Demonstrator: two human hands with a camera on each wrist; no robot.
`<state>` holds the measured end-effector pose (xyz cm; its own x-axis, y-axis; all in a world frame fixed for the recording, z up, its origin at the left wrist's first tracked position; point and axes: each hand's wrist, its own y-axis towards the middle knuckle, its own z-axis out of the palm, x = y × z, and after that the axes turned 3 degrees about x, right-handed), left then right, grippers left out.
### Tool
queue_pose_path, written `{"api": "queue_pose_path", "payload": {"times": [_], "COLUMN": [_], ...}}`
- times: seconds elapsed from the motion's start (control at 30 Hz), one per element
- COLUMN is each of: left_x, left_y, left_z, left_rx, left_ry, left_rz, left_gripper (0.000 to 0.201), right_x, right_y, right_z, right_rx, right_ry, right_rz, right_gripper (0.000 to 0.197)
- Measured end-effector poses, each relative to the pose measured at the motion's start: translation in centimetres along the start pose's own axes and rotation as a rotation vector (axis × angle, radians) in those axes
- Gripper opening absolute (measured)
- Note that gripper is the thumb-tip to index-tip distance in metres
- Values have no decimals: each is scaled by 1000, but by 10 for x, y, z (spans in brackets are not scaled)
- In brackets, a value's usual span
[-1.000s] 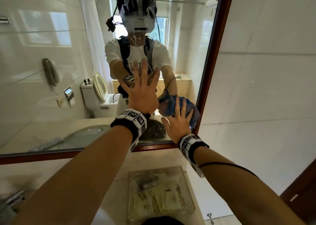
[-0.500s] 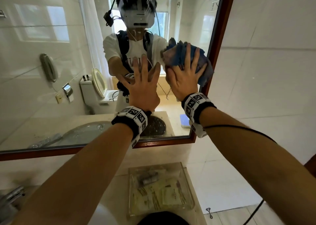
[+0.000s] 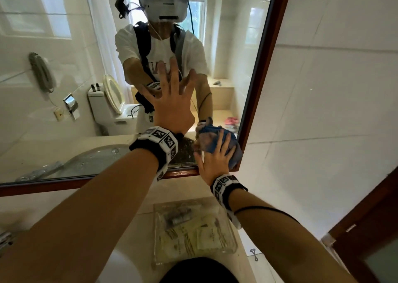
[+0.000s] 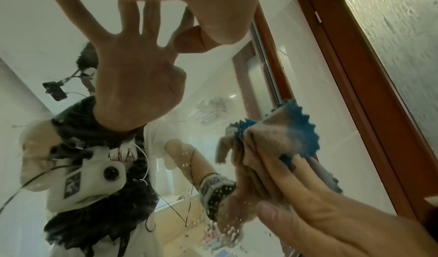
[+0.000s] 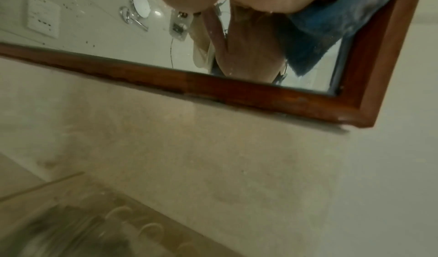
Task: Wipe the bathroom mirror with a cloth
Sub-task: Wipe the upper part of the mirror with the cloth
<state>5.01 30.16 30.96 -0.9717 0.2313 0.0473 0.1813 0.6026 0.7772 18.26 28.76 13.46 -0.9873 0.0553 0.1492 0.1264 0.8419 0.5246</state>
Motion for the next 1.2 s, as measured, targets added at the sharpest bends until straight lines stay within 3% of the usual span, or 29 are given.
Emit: {"api": "queue_pose_path", "payload": {"times": [0.2,0.4,0.6,0.8,0.93,1.07,1.2], "left_x": [-2,0,4,3,3,5,4], "left_y": [0,-4,-28,-38,-37,-37,-37], "left_z": [1,-5,13,18,20,26,19], "left_rx": [4,11,24,71,70,50,65], "left_ry": [48,25,21,10,-17,-5,-39], "left_rz": [-28,-1,29,31,31,41,47], "left_gripper": [90,76,93,88,77,78,74], "right_x": [0,20,19,9,1,-4,-1], "right_y": [15,68,93,79,36,-9,-11], "right_z": [-19,-83,-121,-85,-35,8,16], "right_rx": [-87,-153,-275,-205,-181,-39,16], "right_ry": [79,237,243,81,38,-29,-15], "right_rz": [-28,12,-101,-96,-155,-154,-130], "right_gripper": [53,58,46,49,49,56,52]}}
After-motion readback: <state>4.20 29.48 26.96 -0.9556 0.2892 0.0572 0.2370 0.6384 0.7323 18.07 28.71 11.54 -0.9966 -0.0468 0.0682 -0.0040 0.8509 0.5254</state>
